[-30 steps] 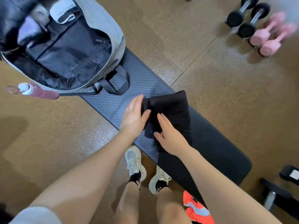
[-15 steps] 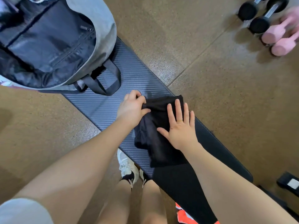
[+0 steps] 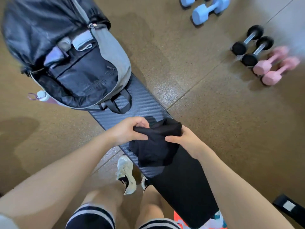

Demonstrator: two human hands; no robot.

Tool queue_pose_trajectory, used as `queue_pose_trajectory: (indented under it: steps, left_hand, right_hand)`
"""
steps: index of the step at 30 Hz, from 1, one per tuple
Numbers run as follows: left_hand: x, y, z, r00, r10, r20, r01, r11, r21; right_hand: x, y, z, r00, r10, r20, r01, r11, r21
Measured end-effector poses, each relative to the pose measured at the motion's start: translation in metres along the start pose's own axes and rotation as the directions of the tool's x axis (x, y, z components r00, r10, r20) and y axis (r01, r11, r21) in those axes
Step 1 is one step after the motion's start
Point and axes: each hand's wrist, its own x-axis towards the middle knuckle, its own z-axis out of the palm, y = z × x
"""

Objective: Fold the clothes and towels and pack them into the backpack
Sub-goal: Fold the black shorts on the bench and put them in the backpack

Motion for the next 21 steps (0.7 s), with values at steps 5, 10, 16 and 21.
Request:
queue_pose_trajectory:
  steps: [5, 10, 16, 21]
  left_hand:
    - [-0.057, 0.016, -0.049, 0.986, 0.01, -0.168, -0.04, 0.983, -0.179]
    - [-0.086, 0.024, -0.131, 0.93, 0.01, -0.368, -0.134, 0.94, -0.315]
    - [-0.079, 0.015, -0.265, 0.904, 0.002, -0.428, -0.193, 0.895, -0.403]
    - [-0.019, -0.025, -0.339, 0.939, 0.043, -0.34, -0.036, 0.999, 0.027]
  right_hand:
    - [-0.006, -0.064, 0.049, 0.993, -0.09, 0.077, 0.089, 0.996, 0.012]
    - [0.025, -0.128, 0.118, 0.975, -0.175, 0.138, 0.167, 0.984, 0.069]
    - [0.093, -0.181, 0.22, 0.988, -0.15, -0.022, 0.143, 0.87, 0.472]
    - [0.172, -0.191, 0.262, 0.994, -0.001, -0.107, 0.069, 0.765, 0.64]
